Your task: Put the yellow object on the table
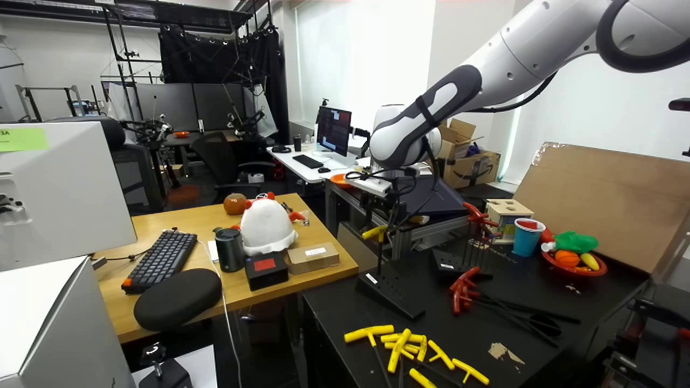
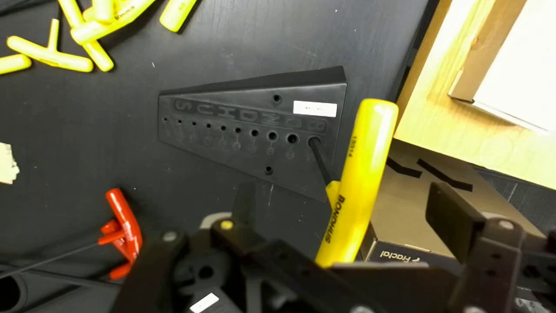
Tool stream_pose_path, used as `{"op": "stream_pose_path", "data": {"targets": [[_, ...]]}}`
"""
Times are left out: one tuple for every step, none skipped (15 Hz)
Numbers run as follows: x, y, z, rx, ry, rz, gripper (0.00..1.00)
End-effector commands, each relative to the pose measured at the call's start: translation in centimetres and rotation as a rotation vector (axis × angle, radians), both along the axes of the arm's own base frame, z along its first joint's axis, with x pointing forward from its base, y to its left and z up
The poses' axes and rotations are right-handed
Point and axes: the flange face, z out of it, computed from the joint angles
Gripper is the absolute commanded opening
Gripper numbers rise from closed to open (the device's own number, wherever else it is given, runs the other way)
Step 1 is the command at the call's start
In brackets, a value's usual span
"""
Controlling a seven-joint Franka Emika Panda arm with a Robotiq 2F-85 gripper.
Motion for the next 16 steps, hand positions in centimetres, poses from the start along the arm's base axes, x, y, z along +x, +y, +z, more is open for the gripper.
{"op": "stream_pose_path", "data": {"targets": [[-0.2, -0.3, -0.5, -0.032, -0.005, -0.066, 1.0], [-0.3, -0.4, -0.6, -0.034, -0.004, -0.075, 1.0], [-0.4, -0.4, -0.7, -0.038, -0.004, -0.086, 1.0], [-0.4, -0.4, -0.7, -0.044, -0.004, -0.095, 1.0], [-0.4, -0.3, -0.6, -0.053, -0.004, -0.103, 1.0], [-0.5, 0.1, -0.5, -0.063, -0.005, -0.109, 1.0], [-0.6, 0.8, -0.1, -0.08, -0.006, -0.111, 1.0], [-0.6, 1.4, 0.1, -0.097, -0.007, -0.111, 1.0], [-0.6, 2.1, 0.2, -0.121, -0.008, -0.117, 1.0], [-0.7, 2.6, 0.1, -0.14, -0.008, -0.121, 1.0], [-0.7, 3.1, 0.1, -0.155, -0.009, -0.126, 1.0], [-0.7, 3.6, 0.1, -0.169, -0.011, -0.131, 1.0], [-0.8, 4.1, 0.1, -0.181, -0.011, -0.136, 1.0], [-0.9, 4.4, 0.2, -0.193, -0.013, -0.144, 1.0], [-0.9, 4.6, 0.3, -0.199, -0.014, -0.148, 1.0], [-0.9, 4.7, 0.2, -0.206, -0.016, -0.152, 1.0]]}}
